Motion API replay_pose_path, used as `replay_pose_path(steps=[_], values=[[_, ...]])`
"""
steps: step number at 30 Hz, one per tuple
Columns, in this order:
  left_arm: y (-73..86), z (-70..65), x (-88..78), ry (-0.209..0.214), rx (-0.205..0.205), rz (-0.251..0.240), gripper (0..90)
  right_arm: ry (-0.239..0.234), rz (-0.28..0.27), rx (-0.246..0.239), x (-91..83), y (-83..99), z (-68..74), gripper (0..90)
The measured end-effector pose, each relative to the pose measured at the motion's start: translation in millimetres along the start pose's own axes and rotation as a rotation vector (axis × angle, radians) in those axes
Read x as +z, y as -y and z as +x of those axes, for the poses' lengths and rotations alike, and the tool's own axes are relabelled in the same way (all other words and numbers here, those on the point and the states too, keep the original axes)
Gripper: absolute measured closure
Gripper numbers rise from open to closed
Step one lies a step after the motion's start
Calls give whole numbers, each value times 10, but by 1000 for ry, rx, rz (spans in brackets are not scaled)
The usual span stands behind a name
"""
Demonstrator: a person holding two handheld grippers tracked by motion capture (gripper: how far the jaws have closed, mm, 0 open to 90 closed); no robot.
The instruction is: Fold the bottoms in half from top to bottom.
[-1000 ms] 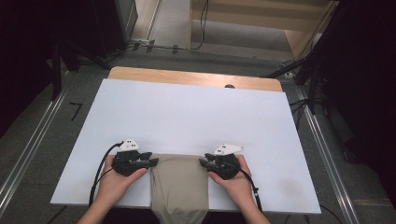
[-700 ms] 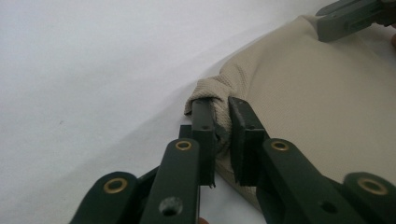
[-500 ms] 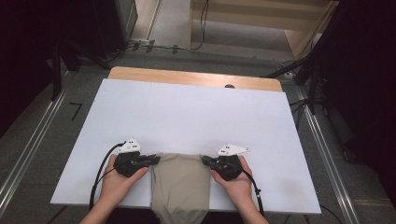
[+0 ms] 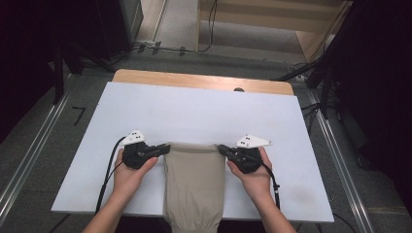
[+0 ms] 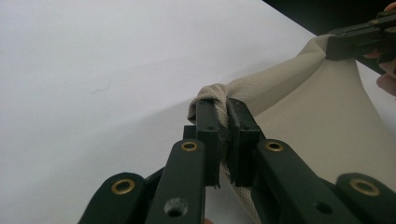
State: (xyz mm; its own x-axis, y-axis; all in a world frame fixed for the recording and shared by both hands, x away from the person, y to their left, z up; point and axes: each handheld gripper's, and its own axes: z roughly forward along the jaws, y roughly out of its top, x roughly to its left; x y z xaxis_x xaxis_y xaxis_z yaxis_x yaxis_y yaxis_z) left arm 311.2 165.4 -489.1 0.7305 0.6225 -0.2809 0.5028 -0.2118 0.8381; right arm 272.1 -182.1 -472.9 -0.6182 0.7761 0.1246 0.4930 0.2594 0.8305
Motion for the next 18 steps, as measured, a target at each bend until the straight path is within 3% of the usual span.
replay_pose_path(steps=[2,3,8,12,18], values=[[-37,-56,-7,-28,67,21,854,-3,-8,-5,4,-32,-6,868],[-66,-87,-20,-29,81,17,853,-5,-12,-14,6,-44,-4,868],[-253,-130,-11,-24,102,12,853,9,-27,-15,5,-71,-30,868],[-394,-66,78,-21,95,13,853,22,-50,8,-23,-134,-123,868],[-739,92,252,-10,63,-8,853,52,-70,28,-31,-339,-344,868]])
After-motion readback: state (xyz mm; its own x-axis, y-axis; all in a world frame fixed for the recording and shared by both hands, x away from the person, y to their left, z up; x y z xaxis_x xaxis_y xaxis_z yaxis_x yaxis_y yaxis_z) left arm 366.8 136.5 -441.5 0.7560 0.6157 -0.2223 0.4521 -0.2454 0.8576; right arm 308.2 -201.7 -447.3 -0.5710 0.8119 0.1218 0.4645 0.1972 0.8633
